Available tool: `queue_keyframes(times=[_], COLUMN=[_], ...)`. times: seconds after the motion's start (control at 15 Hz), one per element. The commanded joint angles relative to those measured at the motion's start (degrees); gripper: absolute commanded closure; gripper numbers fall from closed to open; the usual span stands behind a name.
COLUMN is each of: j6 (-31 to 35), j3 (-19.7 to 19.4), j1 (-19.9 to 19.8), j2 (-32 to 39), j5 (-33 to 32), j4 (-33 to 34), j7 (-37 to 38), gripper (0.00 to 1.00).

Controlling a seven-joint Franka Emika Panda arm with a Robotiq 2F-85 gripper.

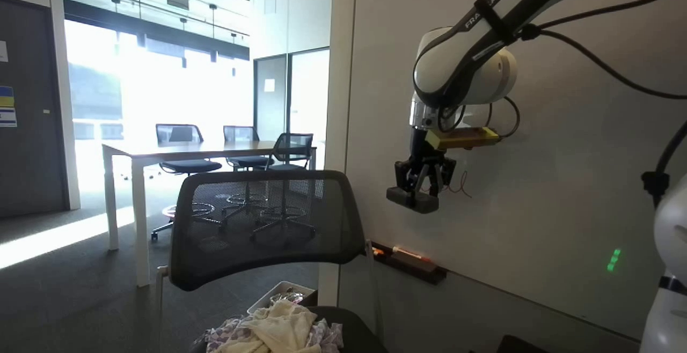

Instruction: Use the black eraser to wipe the whiteboard.

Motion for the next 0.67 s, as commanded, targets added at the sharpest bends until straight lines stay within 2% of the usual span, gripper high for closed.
queue_keyframes(times=[0.0, 0.33, 0.47, 0.6], j6=[5.5, 12.4, 13.9, 16.3], j3=[7.6, 14.8, 15.0, 16.3], j1=[-2.7, -8.8, -10.7, -15.1], j2=[-5.2, -4.2, -5.0, -5.0], j5=[-10.2, -29.2, -38.6, -47.7], j4=[-5.1, -6.1, -6.1, -5.5], j7=[10.3, 22.4, 27.5, 33.0], gripper=[0.66, 0.66, 0.66, 0.66])
